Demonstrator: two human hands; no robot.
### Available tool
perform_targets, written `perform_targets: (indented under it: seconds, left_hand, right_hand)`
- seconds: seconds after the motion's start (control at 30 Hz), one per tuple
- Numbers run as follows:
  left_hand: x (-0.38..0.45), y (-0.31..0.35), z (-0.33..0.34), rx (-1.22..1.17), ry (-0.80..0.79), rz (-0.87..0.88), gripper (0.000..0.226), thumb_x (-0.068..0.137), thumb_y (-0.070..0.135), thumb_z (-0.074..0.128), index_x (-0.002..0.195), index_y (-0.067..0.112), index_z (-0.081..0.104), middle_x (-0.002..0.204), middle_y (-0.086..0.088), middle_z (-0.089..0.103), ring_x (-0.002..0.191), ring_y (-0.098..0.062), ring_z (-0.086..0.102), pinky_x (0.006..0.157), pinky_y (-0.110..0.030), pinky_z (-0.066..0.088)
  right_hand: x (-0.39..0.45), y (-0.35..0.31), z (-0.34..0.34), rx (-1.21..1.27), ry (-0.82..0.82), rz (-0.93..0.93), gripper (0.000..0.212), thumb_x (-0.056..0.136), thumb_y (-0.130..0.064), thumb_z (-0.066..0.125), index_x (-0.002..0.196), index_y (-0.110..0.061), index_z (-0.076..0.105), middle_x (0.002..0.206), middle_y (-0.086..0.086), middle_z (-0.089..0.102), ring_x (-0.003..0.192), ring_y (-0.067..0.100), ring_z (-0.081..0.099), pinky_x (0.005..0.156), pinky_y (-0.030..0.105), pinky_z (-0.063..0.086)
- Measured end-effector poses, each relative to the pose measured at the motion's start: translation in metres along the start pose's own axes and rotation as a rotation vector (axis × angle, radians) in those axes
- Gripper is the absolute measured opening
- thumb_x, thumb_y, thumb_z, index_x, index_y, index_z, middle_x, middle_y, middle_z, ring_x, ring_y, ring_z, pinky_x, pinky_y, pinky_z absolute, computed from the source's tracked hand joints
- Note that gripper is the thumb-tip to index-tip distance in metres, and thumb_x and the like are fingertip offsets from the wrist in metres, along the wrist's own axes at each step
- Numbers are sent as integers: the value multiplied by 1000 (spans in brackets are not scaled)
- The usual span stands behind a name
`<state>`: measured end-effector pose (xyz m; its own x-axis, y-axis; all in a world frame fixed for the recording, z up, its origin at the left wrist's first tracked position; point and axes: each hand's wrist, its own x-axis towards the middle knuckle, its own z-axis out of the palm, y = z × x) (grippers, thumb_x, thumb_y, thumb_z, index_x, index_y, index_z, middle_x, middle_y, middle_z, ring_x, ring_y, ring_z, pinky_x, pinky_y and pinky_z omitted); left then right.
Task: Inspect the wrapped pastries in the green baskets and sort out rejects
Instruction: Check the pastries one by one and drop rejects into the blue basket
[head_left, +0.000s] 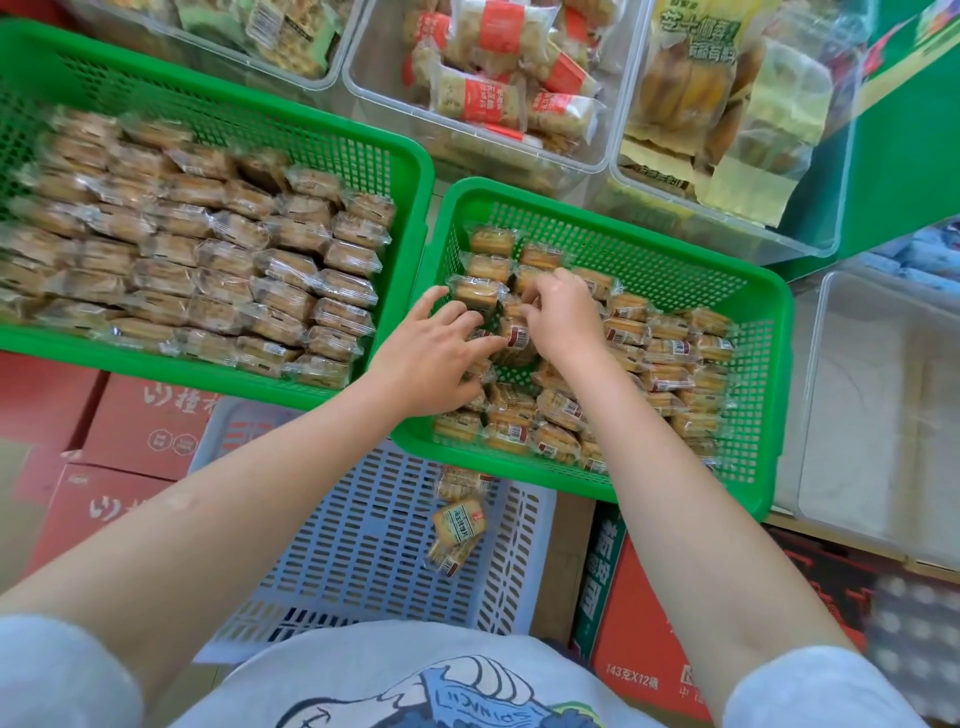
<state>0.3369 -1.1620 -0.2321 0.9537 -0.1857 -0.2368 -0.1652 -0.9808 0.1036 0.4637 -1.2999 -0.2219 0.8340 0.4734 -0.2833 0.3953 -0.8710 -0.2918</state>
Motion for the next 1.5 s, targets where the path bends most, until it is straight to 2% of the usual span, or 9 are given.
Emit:
perform_targets:
  seconds: [0.2, 0.43, 0.6, 0.7, 0.8, 0.93, 1.07, 1.3, 1.5]
  left_hand:
    - [0, 1, 0, -5, 2, 8, 59, 93, 51, 42, 150, 36, 40, 142, -7, 53, 134, -28, 43, 121, -52, 9]
    - [-2, -1, -1, -65, 45, -1, 62, 92, 52, 44, 151, 34, 38, 147, -8, 48, 139, -29, 39, 122, -50, 11]
    - [-19, 8, -13, -534, 195, -185, 53, 95, 35, 57, 145, 21, 47, 144, -7, 50, 137, -26, 39, 119, -45, 27]
    - [-41, 38, -43, -1199, 182, -427, 26, 103, 29, 51, 120, 18, 67, 124, -1, 64, 120, -18, 56, 107, -44, 43]
    - [-70, 70, -75, -1890, 53, -524, 31, 106, 35, 44, 109, 22, 71, 108, -4, 73, 103, -24, 69, 86, -41, 57]
    - [-106, 94, -91, -1984, 209, -471, 16, 99, 27, 59, 103, 25, 75, 103, -7, 74, 95, -24, 71, 68, -37, 59]
    - [-128, 99, -102, -2160, 192, -424, 30, 87, 34, 62, 110, 17, 71, 99, -8, 74, 87, -20, 69, 64, -32, 58]
    - [-162, 108, -110, -2487, 24, -104, 46, 70, 35, 87, 111, 18, 77, 107, -13, 72, 74, -19, 71, 53, -25, 57]
    - [-174, 124, -119, -2424, 100, -170, 33, 89, 22, 52, 118, 10, 62, 100, -10, 74, 69, -16, 71, 52, -23, 57]
  right_hand:
    - [2, -1, -11, 56, 78, -26, 13, 99, -13, 55, 102, -8, 67, 109, 6, 57, 112, 26, 48, 98, 39, 38]
    - [-44, -8, -78, 258, 321, -99, 7, 100, -8, 49, 102, -5, 55, 97, 2, 54, 91, 18, 51, 78, 21, 41]
    - [-110, -10, -113, 636, 475, 126, 5, 104, -14, 45, 103, -15, 50, 94, -7, 56, 80, -7, 54, 70, 12, 46]
    - [-142, -5, -105, 897, 402, 332, 9, 104, -15, 45, 102, -16, 54, 100, 2, 63, 89, 8, 62, 85, 34, 56]
    - [-170, -11, -84, 1139, 258, 478, 13, 104, -13, 45, 99, -18, 56, 103, 8, 65, 95, 22, 64, 95, 56, 52]
    - [-202, -30, -66, 1241, 161, 492, 12, 106, -13, 43, 105, -10, 55, 104, 16, 64, 90, 25, 64, 89, 60, 53]
    - [-228, -42, -72, 1377, 90, 373, 28, 104, -33, 46, 110, -7, 57, 96, 11, 71, 87, 24, 69, 67, 37, 57]
    - [-261, -41, -90, 1703, -113, 123, 32, 96, -33, 47, 104, -6, 60, 97, 14, 70, 88, 26, 67, 76, 40, 57]
    - [-275, -41, -92, 1728, 7, 133, 17, 90, -28, 53, 90, -11, 57, 84, 5, 68, 77, 19, 64, 70, 34, 53]
